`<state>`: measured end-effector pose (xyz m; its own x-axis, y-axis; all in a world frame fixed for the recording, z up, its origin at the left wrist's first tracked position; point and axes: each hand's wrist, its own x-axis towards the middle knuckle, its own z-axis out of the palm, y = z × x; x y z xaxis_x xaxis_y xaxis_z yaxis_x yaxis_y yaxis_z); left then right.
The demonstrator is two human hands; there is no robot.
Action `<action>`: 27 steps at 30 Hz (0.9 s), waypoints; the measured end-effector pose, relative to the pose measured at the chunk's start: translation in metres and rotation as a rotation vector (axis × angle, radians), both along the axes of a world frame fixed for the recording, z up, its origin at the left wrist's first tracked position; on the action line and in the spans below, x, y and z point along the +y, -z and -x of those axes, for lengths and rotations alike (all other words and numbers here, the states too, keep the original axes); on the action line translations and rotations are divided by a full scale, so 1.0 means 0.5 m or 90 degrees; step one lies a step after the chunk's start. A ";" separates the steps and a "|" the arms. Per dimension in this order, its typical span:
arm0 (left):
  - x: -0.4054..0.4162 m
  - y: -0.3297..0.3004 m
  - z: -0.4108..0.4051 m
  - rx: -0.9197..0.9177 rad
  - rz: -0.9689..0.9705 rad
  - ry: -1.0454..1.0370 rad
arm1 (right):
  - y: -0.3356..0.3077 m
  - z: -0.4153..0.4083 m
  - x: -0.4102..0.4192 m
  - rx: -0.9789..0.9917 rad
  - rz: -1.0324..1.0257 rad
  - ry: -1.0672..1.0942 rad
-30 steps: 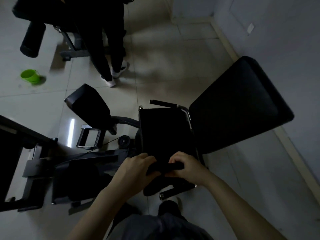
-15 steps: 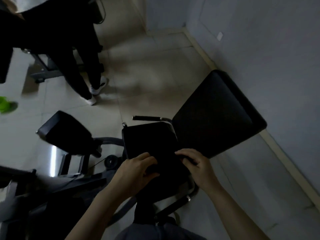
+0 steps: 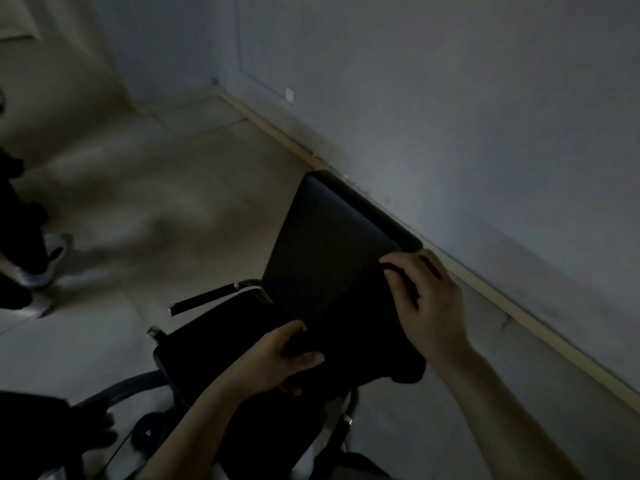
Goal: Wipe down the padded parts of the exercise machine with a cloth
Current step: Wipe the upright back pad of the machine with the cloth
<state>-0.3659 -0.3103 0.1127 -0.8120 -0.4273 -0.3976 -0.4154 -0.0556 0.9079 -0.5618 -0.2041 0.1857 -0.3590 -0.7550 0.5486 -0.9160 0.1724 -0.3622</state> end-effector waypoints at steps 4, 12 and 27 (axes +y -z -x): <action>-0.011 0.001 0.081 0.016 -0.060 -0.002 | -0.042 0.094 -0.030 0.141 -0.022 0.045; -0.062 -0.020 0.286 0.082 0.093 -0.164 | -0.037 0.281 -0.158 0.033 -0.142 0.247; -0.151 0.066 0.290 -0.003 0.121 -0.458 | 0.124 0.180 -0.307 0.186 -0.445 0.083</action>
